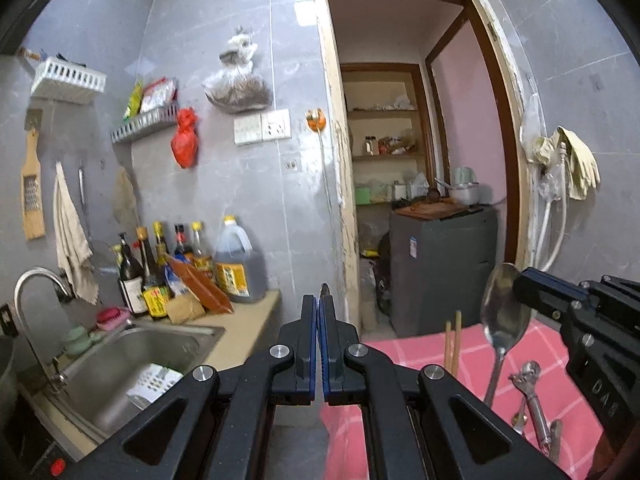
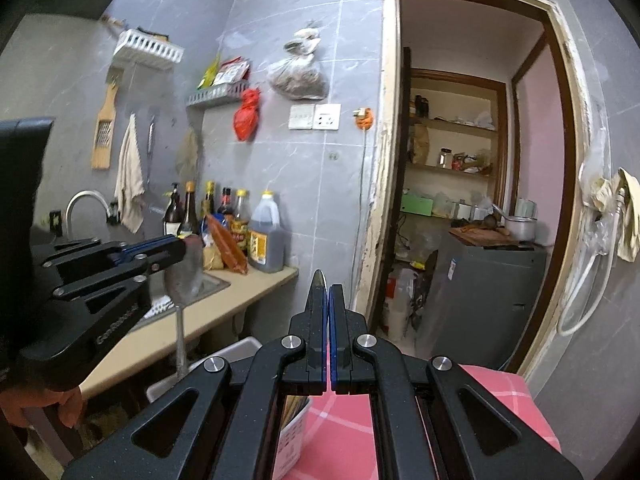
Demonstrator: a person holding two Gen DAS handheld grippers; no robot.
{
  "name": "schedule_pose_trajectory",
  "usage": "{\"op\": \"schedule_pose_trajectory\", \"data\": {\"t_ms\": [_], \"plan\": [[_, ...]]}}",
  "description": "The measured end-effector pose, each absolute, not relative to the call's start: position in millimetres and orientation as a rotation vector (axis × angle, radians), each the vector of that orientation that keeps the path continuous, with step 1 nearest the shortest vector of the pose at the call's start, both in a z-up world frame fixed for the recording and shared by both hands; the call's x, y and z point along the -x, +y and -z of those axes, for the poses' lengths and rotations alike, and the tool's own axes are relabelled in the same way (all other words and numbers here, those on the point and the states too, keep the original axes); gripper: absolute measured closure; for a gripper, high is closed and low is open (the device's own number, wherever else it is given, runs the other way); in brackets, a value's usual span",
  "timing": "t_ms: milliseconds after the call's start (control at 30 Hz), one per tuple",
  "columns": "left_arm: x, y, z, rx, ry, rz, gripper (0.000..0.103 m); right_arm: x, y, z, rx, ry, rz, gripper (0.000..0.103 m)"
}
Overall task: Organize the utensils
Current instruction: 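Carry the spoons with both tools over the white caddy and open both tools, then withdraw both tools from the caddy back over the remaining cutlery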
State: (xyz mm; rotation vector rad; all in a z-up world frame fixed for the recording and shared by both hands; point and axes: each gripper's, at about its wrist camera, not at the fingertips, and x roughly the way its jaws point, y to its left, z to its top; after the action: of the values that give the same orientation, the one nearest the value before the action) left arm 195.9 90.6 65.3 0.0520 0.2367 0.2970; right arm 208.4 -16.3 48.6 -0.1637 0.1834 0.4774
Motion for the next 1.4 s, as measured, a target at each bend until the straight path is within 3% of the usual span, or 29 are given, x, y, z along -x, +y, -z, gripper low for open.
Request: {"op": "schedule_pose_trajectory", "data": {"t_ms": [433, 500, 567, 667, 733, 867, 1033, 1067, 1167, 1333, 1400], "plan": [[-183, 91, -53, 0.019, 0.326, -0.11, 0.097, -197, -26, -34, 0.14, 0.279, -0.539, 0.1], [-180, 92, -53, 0.044, 0.34, -0.099, 0.094, -198, -31, -34, 0.126, 0.289, -0.54, 0.1], [-177, 93, -55, 0.069, 0.346, -0.09, 0.083, -198, -37, -37, 0.103, 0.294, -0.545, 0.099], [-172, 96, -62, 0.12, 0.342, -0.074, 0.067, -199, -48, -46, 0.074, 0.293, -0.538, 0.087], [-170, 97, -68, 0.159, 0.336, -0.066, 0.061, -197, -60, -55, 0.042, 0.277, -0.522, 0.07], [-166, 93, -82, 0.204, 0.308, -0.055, 0.039, -195, -85, -73, 0.006, 0.238, -0.47, 0.057], [-164, 74, -97, 0.211, 0.253, -0.051, 0.015, -190, -125, -93, -0.066, 0.175, -0.412, 0.024], [-164, 68, -99, 0.211, 0.24, -0.051, 0.011, -188, -135, -95, -0.078, 0.161, -0.397, 0.022], [-164, 54, -102, 0.207, 0.221, -0.062, 0.002, -186, -157, -99, -0.095, 0.139, -0.357, 0.015], [-169, 24, -97, 0.185, 0.207, -0.066, 0.001, -185, -201, -94, -0.128, 0.122, -0.287, 0.002], [-174, 11, -92, 0.166, 0.211, -0.063, 0.001, -187, -211, -92, -0.13, 0.126, -0.272, 0.001]]}}
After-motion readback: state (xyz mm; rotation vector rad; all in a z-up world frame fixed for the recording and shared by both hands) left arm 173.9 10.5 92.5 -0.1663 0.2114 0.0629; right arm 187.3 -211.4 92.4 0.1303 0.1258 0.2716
